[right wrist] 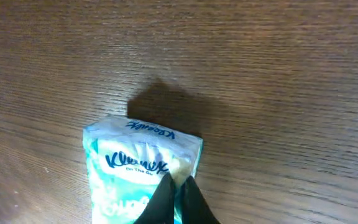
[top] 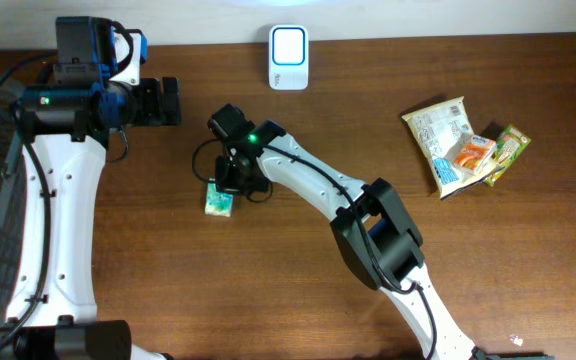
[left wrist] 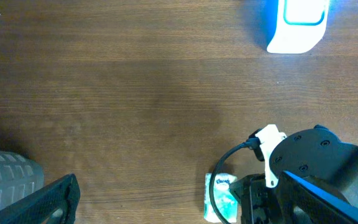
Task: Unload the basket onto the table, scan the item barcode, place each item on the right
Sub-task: 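Reach the right gripper to the green Kleenex pack and grasp it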
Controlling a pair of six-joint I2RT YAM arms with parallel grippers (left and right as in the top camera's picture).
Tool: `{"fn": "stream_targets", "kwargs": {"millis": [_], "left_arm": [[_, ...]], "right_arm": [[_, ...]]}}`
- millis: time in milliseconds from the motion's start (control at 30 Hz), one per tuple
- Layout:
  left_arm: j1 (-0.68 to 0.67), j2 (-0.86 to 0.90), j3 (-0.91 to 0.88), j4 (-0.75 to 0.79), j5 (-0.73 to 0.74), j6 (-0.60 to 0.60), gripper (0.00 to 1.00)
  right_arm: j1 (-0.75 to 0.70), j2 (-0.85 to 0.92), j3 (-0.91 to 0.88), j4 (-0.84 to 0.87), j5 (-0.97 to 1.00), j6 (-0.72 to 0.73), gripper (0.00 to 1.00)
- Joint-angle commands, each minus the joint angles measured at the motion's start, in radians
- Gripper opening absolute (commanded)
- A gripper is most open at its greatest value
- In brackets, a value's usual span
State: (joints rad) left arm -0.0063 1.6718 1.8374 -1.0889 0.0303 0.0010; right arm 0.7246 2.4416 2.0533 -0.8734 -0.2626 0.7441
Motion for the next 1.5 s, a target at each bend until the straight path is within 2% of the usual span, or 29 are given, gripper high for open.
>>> {"fn": "stream_targets", "kwargs": {"millis": [0,100,133,200,267,333,400,433,467,567,667,733,800,867,933,1033,1167,1300,1333,1367,1400,1433,1467], "left_arm": [[-0.004,-0.016,0.011,0.001,0.008,0.015,0.99],[-0.004,-0.016,0.011,0.001,0.008,0.015,0.99],[-0.004,-0.016,0.011,0.001,0.008,0.015,0.99],[-0.004,-0.016,0.011,0.001,0.008,0.015,0.99],[-0.004,-0.016,0.011,0.001,0.008,0.015,0.99],[-0.004,-0.016,0.011,0.001,0.008,0.015,0.99],[-0.004,-0.016,0.011,0.001,0.008,0.015,0.99],[-0.004,-0.016,0.011,0.001,0.008,0.015,0.99],[-0.004,-0.016,0.011,0.001,0.008,0.015,0.99],[-0.004,-0.016,0.011,0.001,0.008,0.015,0.99],[-0.004,-0.016,0.011,0.001,0.008,0.015,0.99],[-0.004,-0.016,0.011,0.001,0.008,0.015,0.99],[-0.004,-0.016,0.011,0.001,0.008,0.015,0.99],[-0.004,-0.016,0.011,0.001,0.008,0.015,0.99],[-0.004,-0.016,0.011,0.001,0.008,0.015,0.99],[-0.004,-0.016,0.011,0.001,0.008,0.015,0.99],[-0.004,-0.016,0.011,0.001,0.008,0.015,0.99],[-0.004,-0.016,0.011,0.001,0.008,0.015,0.99],[-0.004,-0.016,0.011,0.001,0.008,0.015,0.99],[-0.004,-0.016,0.011,0.001,0.008,0.015,0.99],[-0.004,-0.016,0.011,0.001,0.008,0.015,0.99],[-0.004,-0.016,0.011,0.001,0.008,0.015,0.99],[-0.004,-0.016,0.011,0.001,0.008,0.015,0.99]], "right_arm": [[-0.001,0.023,0.010,-0.008,0.038,-0.137,0.04],[-0.055,0.011,0.011,-0.014,-0.044,-0.385,0.04],[-0.098,-0.003,0.021,-0.051,-0.153,-0.550,0.04],[-0.174,-0.016,0.069,-0.203,-0.186,-0.740,0.04],[-0.241,-0.016,0.107,-0.324,-0.178,-0.834,0.04],[-0.303,-0.016,0.111,-0.366,-0.179,-0.845,0.04],[-0.320,-0.016,0.111,-0.380,-0.179,-0.845,0.26],[-0.322,-0.016,0.111,-0.393,-0.179,-0.844,0.40],[-0.322,-0.016,0.111,-0.406,-0.179,-0.840,0.49],[-0.319,-0.015,0.094,-0.421,-0.159,-0.770,0.56],[-0.319,-0.010,0.055,-0.409,-0.142,-0.765,0.54],[-0.318,-0.010,0.013,-0.391,-0.145,-0.766,0.47],[-0.319,-0.010,-0.007,-0.371,-0.145,-0.765,0.20],[-0.319,-0.010,-0.007,-0.365,-0.151,-0.761,0.04],[-0.318,-0.010,-0.007,-0.365,-0.156,-0.731,0.04],[-0.326,-0.010,-0.006,-0.361,-0.267,-0.732,0.04],[-0.383,-0.012,-0.006,-0.372,-0.449,-0.818,0.04],[-0.426,-0.014,-0.006,-0.372,-0.397,-0.818,0.04],[-0.423,-0.014,-0.006,-0.371,-0.377,-0.818,0.11],[-0.409,-0.013,-0.006,-0.363,-0.364,-0.818,0.33],[-0.395,-0.013,-0.007,-0.355,-0.359,-0.818,0.49],[-0.370,-0.013,-0.007,-0.337,-0.334,-0.816,0.61],[-0.349,-0.013,-0.007,-0.322,-0.306,-0.808,0.62]]}}
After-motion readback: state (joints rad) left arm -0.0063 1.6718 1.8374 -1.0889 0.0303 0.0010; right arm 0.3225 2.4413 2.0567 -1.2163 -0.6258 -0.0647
